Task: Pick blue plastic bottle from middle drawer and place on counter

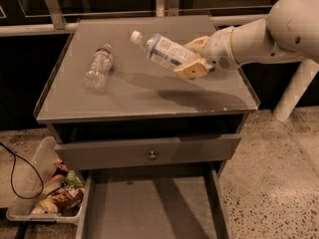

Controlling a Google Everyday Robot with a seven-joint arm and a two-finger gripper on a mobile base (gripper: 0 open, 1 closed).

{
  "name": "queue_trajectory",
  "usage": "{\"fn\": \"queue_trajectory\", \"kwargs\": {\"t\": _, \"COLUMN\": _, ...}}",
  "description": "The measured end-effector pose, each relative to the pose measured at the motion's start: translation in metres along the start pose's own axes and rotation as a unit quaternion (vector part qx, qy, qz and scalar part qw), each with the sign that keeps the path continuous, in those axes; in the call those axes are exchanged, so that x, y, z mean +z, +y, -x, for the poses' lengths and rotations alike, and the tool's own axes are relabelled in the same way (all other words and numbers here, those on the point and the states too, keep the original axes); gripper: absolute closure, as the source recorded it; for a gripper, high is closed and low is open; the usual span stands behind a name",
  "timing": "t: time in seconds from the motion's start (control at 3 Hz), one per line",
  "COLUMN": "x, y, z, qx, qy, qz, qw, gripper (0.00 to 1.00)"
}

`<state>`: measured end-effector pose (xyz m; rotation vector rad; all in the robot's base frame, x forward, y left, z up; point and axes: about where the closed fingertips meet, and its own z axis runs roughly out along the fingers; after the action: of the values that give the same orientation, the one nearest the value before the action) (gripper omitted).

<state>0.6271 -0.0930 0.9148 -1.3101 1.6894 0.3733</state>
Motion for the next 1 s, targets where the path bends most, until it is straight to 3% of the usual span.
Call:
{"fn": "queue_trajectory", "kwargs": {"t": 0.33, "x": 0.007, "y": -0.003, "z": -0.009, "qx": 0.016, "qy": 0.030, "qz": -0.011, "qw": 0.9994, "gripper": 1.00}}
{"fn": "queue_trajectory", "kwargs": {"t": 0.67, "x": 0.024, "y": 0.003, "z": -0.018, "qx": 0.029, "qy": 0.052, "qz": 0.001, "qw": 0.9982, "gripper": 1.00}}
{"fn": "queue_trajectory", "kwargs": {"t": 1.0, "x": 0.044, "y": 0.013, "z": -0.027, "qx": 0.043, "qy": 0.059, "qz": 0.029, "qw": 0.9970, "gripper": 1.00}}
